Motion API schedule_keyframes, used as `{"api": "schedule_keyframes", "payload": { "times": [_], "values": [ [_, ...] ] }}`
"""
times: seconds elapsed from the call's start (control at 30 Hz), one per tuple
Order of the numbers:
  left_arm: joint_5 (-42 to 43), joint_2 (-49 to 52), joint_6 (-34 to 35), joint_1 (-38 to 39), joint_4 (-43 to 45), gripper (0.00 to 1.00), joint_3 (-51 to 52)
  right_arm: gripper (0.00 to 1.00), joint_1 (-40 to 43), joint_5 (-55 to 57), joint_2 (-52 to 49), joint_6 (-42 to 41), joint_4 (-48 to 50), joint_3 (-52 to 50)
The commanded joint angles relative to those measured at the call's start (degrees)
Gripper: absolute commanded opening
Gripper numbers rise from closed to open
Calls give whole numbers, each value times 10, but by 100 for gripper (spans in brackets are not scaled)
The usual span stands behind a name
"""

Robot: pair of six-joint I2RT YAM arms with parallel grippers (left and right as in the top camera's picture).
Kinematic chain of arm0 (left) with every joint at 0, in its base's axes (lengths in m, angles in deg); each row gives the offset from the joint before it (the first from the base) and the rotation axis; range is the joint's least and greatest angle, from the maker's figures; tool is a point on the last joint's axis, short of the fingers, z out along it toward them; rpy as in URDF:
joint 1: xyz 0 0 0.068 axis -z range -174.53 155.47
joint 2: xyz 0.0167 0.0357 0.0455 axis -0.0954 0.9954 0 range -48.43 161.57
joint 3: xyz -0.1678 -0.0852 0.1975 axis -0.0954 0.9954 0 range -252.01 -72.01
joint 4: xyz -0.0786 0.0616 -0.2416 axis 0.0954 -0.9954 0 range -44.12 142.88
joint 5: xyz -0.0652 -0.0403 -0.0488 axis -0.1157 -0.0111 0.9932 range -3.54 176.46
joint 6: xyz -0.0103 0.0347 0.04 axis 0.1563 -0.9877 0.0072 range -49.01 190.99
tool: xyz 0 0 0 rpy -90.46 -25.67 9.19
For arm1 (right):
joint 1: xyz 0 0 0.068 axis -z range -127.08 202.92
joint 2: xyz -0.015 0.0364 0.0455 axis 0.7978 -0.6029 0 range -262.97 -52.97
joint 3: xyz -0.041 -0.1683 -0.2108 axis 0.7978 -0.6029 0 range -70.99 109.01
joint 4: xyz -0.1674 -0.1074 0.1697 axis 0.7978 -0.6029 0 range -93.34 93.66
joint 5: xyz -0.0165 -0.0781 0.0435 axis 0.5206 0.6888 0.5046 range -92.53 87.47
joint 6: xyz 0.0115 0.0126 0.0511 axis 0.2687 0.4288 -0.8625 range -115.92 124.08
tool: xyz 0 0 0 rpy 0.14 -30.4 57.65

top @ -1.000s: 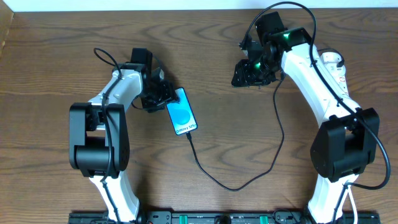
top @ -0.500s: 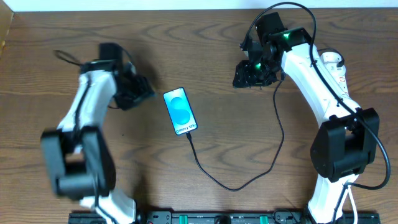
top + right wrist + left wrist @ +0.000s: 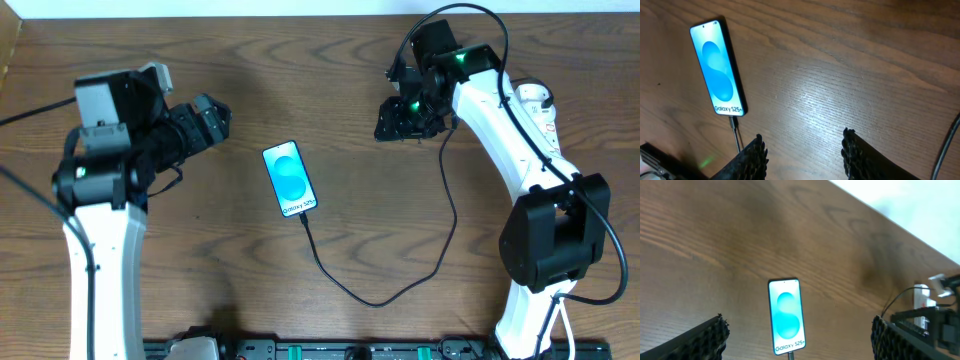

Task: Plug charger to phone and switch on socket
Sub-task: 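Open the left gripper and raise it away from the phone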

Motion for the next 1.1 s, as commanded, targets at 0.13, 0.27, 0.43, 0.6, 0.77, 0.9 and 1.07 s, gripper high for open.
{"api": "schedule_keyframes", "payload": {
  "times": [0.13, 0.27, 0.43, 0.6, 0.77, 0.9, 1.07],
  "values": [
    [5, -27, -6, -2, -2, 94, -7, 48, -4, 1, 2, 5, -1, 1],
    [5, -27, -6, -2, -2, 94, -7, 48, -4, 2, 2, 8, -1, 1],
    [5, -27, -6, -2, -2, 94, -7, 48, -4, 9, 2, 9, -4, 1],
    [5, -27, -6, -2, -2, 94, -7, 47, -4, 5, 2, 9, -16, 1],
    [5, -27, -6, -2, -2, 94, -7, 47, -4, 5, 2, 9, -18, 1],
    [5, -27, -6, -2, -2, 94, -7, 46, -3, 5, 2, 9, -18, 1],
    [5, -27, -6, -2, -2, 94, -7, 42, 4, 5, 2, 9, -24, 1]
  ]
}}
